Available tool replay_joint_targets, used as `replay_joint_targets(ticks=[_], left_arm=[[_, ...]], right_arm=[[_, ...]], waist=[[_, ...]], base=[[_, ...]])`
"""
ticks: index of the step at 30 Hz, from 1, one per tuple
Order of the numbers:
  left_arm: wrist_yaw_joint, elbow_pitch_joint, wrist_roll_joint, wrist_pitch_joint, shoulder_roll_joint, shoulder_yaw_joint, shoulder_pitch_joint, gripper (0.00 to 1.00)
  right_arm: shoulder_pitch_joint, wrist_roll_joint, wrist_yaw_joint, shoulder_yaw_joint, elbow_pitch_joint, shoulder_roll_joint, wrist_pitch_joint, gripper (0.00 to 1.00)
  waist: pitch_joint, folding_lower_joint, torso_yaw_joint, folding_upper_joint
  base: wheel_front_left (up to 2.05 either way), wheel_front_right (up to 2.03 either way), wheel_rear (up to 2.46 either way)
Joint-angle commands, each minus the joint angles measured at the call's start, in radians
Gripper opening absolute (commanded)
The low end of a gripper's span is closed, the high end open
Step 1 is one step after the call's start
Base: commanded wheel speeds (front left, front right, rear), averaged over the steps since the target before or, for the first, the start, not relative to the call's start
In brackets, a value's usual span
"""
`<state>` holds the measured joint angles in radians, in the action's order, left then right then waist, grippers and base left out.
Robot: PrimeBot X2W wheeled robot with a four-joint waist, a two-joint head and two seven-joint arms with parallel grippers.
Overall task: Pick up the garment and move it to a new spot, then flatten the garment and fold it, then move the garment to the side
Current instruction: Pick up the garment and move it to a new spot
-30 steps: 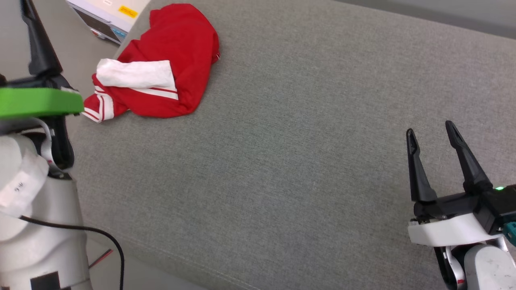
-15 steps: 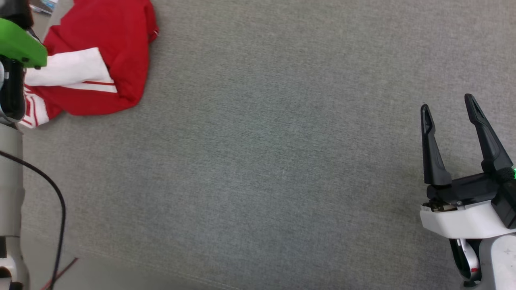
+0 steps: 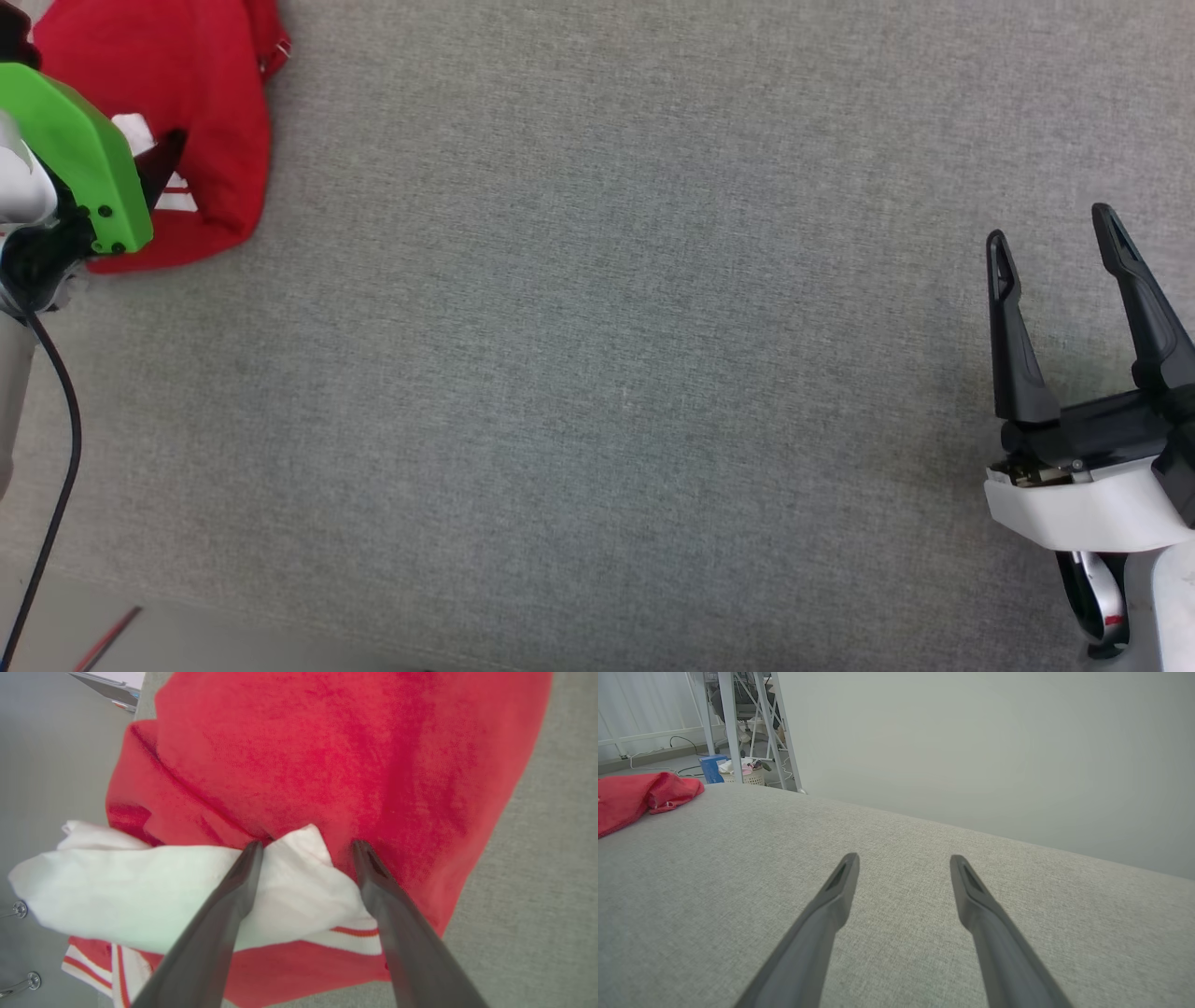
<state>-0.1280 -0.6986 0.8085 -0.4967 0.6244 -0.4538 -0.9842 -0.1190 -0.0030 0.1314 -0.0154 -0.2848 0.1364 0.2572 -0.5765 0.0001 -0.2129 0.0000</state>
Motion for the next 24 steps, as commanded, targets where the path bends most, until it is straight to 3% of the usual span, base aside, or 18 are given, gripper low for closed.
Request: replay_joint_targets(ticks=[1,12,13,14,24], left_arm=[[-0.003,-0.013,0.016,-0.023,0.011,-0.025,-0.019,1.0],[-0.003,-0.11,0.118,-0.135,-0.023,-0.168,-0.015,1.0],[-0.003,-0.11,0.123,-0.131,-0.021,-0.18,-0.017,0.73],[-0.003,-0.106,0.125,-0.123,-0.017,-0.19,-0.021,0.0],[-0.003,-0.016,0.113,0.093,0.051,-0.276,-0.101,0.0]], right_arm=[[-0.025,-0.007,-0.001,-0.002,-0.007,0.005,0.005,1.0],[-0.035,-0.004,-0.001,-0.001,-0.006,0.006,0.005,1.0],[-0.035,-0.003,-0.001,-0.001,-0.003,0.005,0.005,1.0],[-0.034,-0.002,-0.001,0.0,-0.001,0.003,0.005,1.0],[-0.014,0.02,-0.001,-0.007,0.03,-0.021,0.005,1.0]], waist=[[-0.017,-0.0001,0.013,0.0],[-0.041,-0.0001,0.034,0.0],[-0.038,-0.0001,0.034,0.0],[-0.034,-0.0001,0.033,0.0],[0.08,-0.0001,0.004,0.0]], base=[[0.0,0.0,0.0],[0.0,0.0,0.0],[0.0,0.0,0.0],[0.0,0.0,0.0],[0.0,0.0,0.0]])
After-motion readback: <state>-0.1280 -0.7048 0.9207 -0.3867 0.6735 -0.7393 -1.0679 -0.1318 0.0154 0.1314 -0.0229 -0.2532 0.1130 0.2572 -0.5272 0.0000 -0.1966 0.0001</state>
